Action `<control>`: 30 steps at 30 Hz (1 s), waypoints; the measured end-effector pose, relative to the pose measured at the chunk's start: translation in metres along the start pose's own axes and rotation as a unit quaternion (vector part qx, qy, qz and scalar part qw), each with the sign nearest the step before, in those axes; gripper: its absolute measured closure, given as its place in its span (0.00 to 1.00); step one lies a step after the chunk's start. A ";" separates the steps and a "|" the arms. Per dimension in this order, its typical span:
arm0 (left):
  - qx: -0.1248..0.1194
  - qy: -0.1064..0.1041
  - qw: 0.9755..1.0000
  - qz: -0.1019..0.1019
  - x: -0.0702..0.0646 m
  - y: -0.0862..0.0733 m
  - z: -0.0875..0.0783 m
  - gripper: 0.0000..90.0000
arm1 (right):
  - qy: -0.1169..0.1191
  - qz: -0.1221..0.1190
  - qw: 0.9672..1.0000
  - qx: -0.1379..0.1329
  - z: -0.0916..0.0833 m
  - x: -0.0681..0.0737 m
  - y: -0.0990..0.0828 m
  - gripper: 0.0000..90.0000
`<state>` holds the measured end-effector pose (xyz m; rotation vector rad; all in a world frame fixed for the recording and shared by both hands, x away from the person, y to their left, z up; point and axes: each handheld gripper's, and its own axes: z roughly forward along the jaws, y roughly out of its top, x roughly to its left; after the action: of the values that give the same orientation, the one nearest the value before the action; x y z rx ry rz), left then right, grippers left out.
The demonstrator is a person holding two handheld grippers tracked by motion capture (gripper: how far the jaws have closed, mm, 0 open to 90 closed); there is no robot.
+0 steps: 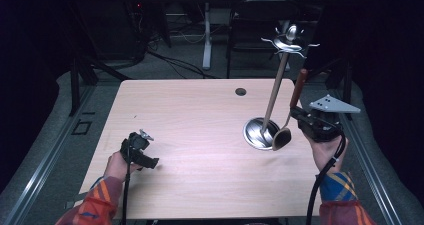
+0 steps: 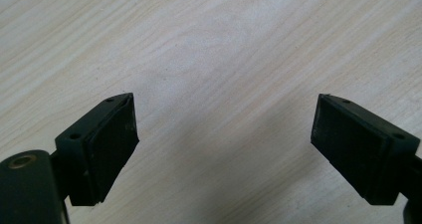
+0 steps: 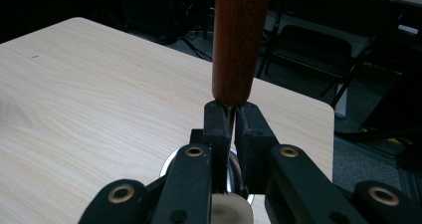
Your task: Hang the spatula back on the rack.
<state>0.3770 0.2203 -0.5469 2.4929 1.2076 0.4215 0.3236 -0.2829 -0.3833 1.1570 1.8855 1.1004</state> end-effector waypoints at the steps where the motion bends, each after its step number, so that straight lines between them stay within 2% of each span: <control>1: 0.000 0.000 1.000 0.000 0.000 0.000 0.000 0.12 | -0.001 0.000 1.000 -0.001 0.000 -0.001 0.001 0.94; 21: 0.005 -0.001 1.000 0.005 -0.001 0.000 0.002 0.12 | -0.009 0.010 1.000 -0.013 -0.004 -0.010 0.013 0.94; 30: 0.006 -0.003 1.000 0.005 -0.001 0.000 0.002 0.12 | -0.008 0.009 1.000 -0.014 -0.004 -0.010 0.019 0.94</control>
<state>0.3775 0.2186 -0.5491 2.5096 1.2001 0.4091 0.3310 -0.2883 -0.3639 1.1654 1.8460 1.1203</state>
